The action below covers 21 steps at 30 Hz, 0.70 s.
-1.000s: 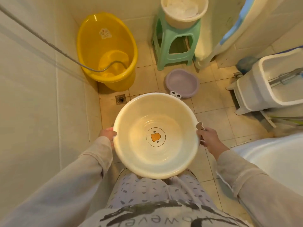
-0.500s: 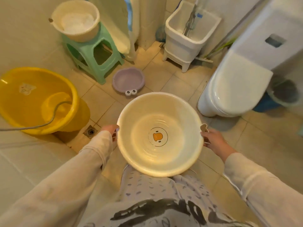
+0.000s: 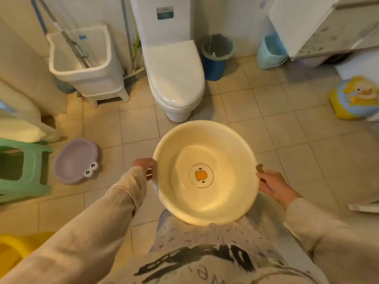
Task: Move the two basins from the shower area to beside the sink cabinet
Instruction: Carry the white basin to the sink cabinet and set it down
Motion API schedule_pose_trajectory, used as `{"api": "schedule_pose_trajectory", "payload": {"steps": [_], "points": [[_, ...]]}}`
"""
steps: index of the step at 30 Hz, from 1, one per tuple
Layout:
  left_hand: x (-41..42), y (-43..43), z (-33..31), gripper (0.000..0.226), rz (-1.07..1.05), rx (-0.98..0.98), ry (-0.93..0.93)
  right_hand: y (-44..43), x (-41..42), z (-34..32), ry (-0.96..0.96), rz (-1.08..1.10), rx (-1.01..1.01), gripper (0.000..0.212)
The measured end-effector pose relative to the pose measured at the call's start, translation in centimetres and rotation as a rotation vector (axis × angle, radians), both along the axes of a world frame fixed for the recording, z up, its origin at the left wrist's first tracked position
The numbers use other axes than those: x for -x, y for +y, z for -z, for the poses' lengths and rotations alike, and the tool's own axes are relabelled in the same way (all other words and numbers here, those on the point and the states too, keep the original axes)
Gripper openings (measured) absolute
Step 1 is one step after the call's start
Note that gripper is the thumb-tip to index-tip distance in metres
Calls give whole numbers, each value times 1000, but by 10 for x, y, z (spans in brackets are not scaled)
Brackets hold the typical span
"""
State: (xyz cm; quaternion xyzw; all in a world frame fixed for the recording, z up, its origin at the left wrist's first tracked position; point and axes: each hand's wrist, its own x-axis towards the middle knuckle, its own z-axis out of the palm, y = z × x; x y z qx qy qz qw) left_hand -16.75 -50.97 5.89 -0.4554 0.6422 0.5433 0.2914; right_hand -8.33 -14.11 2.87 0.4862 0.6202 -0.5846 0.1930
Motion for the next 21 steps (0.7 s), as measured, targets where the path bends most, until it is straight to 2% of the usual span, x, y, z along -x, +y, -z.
{"api": "schedule_pose_trajectory", "payload": {"steps": [6, 12, 16, 21], "points": [[45, 122, 2, 4, 244, -56, 31, 83, -53, 3, 38, 302, 48, 34], [64, 263, 14, 17, 381, -103, 36, 184, -89, 4, 29, 517, 68, 22], [67, 353, 20, 18, 482, -109, -5, 257, -104, -1, 15, 593, 27, 36], [78, 452, 17, 19, 620, -139, 0, 336, -116, -8, 44, 666, -55, 41]]}}
